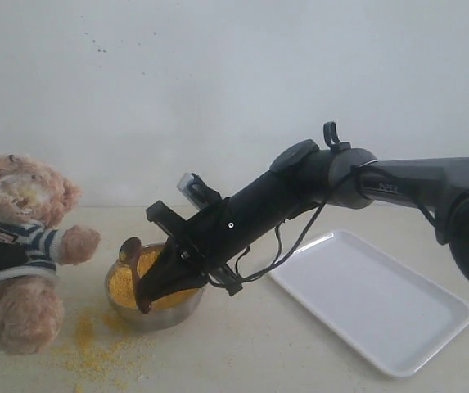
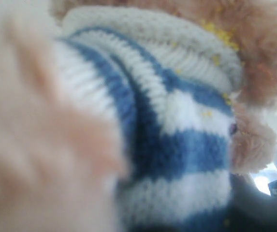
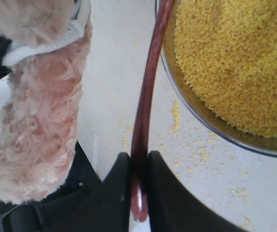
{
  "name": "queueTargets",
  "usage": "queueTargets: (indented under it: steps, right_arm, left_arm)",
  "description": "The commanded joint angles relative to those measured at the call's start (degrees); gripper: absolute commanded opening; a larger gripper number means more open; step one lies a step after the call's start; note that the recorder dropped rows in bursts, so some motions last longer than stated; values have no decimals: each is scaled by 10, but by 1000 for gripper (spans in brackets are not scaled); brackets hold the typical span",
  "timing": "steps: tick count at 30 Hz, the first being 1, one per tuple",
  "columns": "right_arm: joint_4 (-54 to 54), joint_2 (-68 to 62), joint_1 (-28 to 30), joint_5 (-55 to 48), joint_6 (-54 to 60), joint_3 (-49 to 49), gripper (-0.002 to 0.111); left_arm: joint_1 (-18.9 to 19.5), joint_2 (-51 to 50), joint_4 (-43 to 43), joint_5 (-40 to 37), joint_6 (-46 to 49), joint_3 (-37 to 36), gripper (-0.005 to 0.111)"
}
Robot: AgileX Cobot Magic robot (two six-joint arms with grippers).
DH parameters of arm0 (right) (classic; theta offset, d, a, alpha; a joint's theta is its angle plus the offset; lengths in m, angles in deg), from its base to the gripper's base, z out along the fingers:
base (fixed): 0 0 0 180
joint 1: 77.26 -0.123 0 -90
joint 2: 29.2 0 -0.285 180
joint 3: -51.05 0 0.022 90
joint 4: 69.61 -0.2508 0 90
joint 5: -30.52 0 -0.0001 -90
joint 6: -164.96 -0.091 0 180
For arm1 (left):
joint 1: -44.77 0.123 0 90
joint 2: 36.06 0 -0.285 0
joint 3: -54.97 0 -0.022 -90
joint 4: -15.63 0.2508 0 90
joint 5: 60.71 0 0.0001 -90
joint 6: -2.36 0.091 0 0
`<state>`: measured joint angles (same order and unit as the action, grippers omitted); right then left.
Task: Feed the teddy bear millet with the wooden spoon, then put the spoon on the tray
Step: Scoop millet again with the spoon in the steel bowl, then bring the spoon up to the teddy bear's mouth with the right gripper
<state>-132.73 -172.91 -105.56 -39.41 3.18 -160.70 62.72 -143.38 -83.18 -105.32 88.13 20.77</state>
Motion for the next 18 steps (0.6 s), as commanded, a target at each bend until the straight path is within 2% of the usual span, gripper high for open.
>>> queueTargets:
  steps: [1, 6, 9, 18]
  right_arm:
    - [-24, 4, 21, 0, 15, -3, 0]
    - [-25, 11, 25, 0, 23, -3, 0]
    - [-25, 22, 26, 0, 27, -3, 0]
    - [-32, 50, 26, 0, 29, -2, 0]
  left_arm:
    - [2, 2, -11, -14, 0, 4, 4]
    - [2, 2, -9, -14, -5, 4, 4]
    - [2, 2, 21, -14, -28, 4, 4]
    - [2, 2, 195, -19, -191, 2, 4]
